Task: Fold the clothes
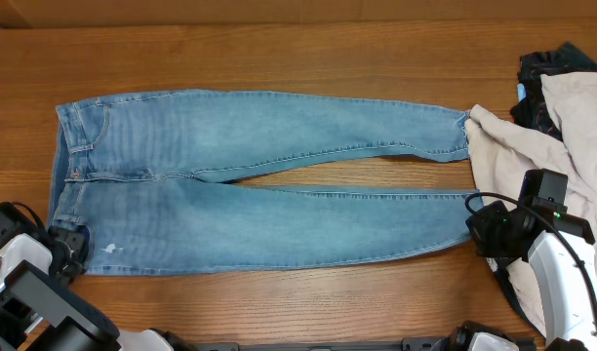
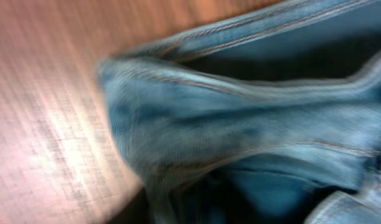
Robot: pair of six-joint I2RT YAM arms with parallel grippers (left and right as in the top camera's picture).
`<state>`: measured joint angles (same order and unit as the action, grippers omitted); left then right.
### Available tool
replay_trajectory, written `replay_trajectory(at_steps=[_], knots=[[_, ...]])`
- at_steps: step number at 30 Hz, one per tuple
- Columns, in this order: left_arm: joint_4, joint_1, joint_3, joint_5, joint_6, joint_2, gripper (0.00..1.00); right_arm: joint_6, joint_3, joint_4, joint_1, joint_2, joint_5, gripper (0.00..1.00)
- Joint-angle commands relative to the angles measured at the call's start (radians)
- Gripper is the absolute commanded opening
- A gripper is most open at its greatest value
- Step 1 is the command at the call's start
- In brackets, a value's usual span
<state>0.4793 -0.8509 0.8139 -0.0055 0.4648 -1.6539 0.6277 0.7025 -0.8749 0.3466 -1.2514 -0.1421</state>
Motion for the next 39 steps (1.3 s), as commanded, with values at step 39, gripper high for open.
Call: replay_trajectory(at_steps=[39], knots=[[0.539,-0.096,0.315,-0.053,0.04,0.369,0.07,-0.203,0.758,-0.49,0.002,-0.203,0.13,0.04]])
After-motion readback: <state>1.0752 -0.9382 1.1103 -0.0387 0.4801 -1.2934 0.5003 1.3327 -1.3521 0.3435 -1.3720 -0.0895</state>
